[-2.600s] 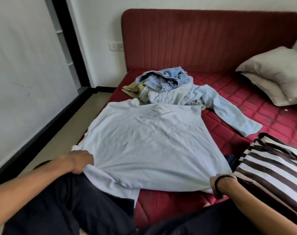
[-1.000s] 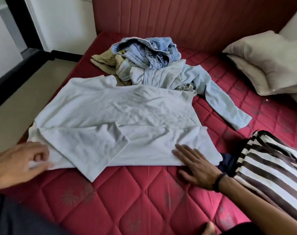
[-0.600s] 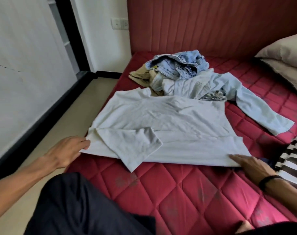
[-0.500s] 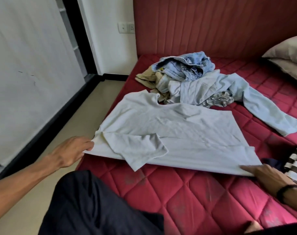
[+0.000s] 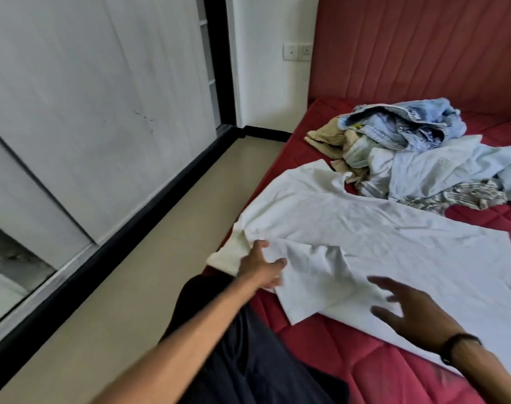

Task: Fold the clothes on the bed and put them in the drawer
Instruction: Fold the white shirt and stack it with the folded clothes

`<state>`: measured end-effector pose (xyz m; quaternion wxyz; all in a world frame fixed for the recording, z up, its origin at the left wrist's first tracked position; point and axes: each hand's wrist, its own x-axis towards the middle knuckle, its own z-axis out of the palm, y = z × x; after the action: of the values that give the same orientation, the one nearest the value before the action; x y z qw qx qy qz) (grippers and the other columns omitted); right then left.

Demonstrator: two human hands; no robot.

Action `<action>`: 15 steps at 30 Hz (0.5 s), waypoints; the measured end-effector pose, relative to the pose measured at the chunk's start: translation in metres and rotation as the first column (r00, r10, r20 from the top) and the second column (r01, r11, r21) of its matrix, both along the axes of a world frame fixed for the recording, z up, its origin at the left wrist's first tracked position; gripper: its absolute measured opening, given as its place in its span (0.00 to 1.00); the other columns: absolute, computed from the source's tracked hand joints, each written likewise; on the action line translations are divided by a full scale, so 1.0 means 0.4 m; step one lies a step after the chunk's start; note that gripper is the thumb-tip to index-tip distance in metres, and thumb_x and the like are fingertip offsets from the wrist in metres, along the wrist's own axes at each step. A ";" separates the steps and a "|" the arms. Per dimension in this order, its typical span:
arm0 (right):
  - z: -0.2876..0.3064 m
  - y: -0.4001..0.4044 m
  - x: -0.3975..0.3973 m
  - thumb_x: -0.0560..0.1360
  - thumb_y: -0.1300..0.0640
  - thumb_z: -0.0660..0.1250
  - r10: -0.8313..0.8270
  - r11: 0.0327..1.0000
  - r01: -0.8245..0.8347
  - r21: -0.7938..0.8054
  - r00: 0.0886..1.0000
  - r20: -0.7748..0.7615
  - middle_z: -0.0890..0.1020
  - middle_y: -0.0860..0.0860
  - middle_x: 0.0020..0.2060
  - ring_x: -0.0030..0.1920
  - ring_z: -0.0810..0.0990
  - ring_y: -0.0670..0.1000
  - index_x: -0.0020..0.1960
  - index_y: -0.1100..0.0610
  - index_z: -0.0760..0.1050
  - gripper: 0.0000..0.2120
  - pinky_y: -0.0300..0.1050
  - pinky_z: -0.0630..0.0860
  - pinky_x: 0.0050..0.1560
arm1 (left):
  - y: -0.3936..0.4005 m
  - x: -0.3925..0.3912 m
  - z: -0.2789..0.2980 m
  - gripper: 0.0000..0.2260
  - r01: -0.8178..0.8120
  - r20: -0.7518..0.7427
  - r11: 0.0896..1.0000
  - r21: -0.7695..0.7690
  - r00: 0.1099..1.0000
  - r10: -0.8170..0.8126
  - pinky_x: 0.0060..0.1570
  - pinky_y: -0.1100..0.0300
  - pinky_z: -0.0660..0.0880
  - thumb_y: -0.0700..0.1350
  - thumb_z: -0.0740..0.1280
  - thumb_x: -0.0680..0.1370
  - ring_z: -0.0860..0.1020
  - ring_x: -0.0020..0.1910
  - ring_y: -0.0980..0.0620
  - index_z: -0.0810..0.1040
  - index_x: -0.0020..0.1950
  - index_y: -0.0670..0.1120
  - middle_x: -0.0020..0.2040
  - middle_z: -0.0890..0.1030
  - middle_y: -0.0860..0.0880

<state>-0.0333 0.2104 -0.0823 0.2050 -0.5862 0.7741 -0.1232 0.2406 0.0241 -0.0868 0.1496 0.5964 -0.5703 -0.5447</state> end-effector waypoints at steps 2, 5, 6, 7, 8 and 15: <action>-0.014 -0.092 0.073 0.76 0.50 0.74 0.019 0.998 -0.016 -0.064 0.999 0.041 0.78 0.49 0.67 0.62 0.80 0.50 0.77 0.43 0.67 0.31 0.40 0.73 0.58 | 0.019 -0.027 -0.042 0.25 -0.055 -0.049 0.994 -0.093 0.998 0.050 0.48 0.47 0.85 0.52 0.75 0.75 0.87 0.44 0.46 0.66 0.67 0.60 0.46 0.86 0.48; -0.013 -0.194 0.122 0.76 0.54 0.74 -0.030 0.998 0.031 -0.046 0.999 0.012 0.74 0.55 0.70 0.69 0.73 0.57 0.80 0.47 0.63 0.36 0.47 0.69 0.68 | 0.008 -0.030 -0.065 0.31 0.020 0.163 0.960 -0.280 0.986 0.027 0.60 0.49 0.78 0.55 0.74 0.74 0.81 0.53 0.48 0.62 0.72 0.61 0.50 0.83 0.50; -0.017 -0.216 0.117 0.76 0.54 0.74 -0.082 0.997 0.082 -0.011 0.997 0.013 0.74 0.56 0.68 0.68 0.74 0.58 0.80 0.47 0.63 0.36 0.48 0.69 0.67 | 0.002 -0.034 -0.074 0.32 0.029 0.206 0.948 -0.318 0.978 0.039 0.61 0.48 0.76 0.55 0.74 0.74 0.80 0.55 0.48 0.61 0.73 0.61 0.52 0.82 0.49; -0.018 -0.233 0.121 0.76 0.54 0.74 -0.128 0.992 0.127 0.005 0.991 0.038 0.75 0.57 0.66 0.65 0.76 0.58 0.78 0.46 0.65 0.34 0.49 0.71 0.65 | 0.001 -0.021 -0.069 0.32 -0.002 0.185 0.947 -0.320 0.981 0.064 0.61 0.48 0.76 0.53 0.74 0.74 0.81 0.54 0.49 0.61 0.73 0.61 0.50 0.83 0.49; -0.019 -0.250 0.116 0.75 0.56 0.74 -0.163 0.987 0.163 0.008 0.984 0.067 0.77 0.56 0.63 0.62 0.77 0.58 0.75 0.46 0.68 0.30 0.49 0.73 0.62 | -0.008 -0.017 -0.073 0.32 -0.052 0.089 0.961 -0.271 0.993 0.078 0.59 0.48 0.79 0.50 0.75 0.73 0.84 0.50 0.51 0.62 0.72 0.61 0.46 0.85 0.50; 0.011 -0.290 0.057 0.76 0.69 0.71 -0.251 0.954 0.298 -0.011 0.821 0.512 0.87 0.53 0.42 0.41 0.83 0.51 0.45 0.51 0.86 0.13 0.44 0.79 0.42 | -0.014 0.029 -0.003 0.45 0.361 0.041 0.890 -0.277 0.930 -0.365 0.38 0.61 0.80 0.42 0.77 0.73 0.78 0.29 0.54 0.55 0.77 0.69 0.33 0.76 0.51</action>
<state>-0.0103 0.0945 -0.0778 0.3538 -0.4243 0.7630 -0.3355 0.2520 0.0184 -0.0879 0.1316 0.4488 -0.7419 -0.4805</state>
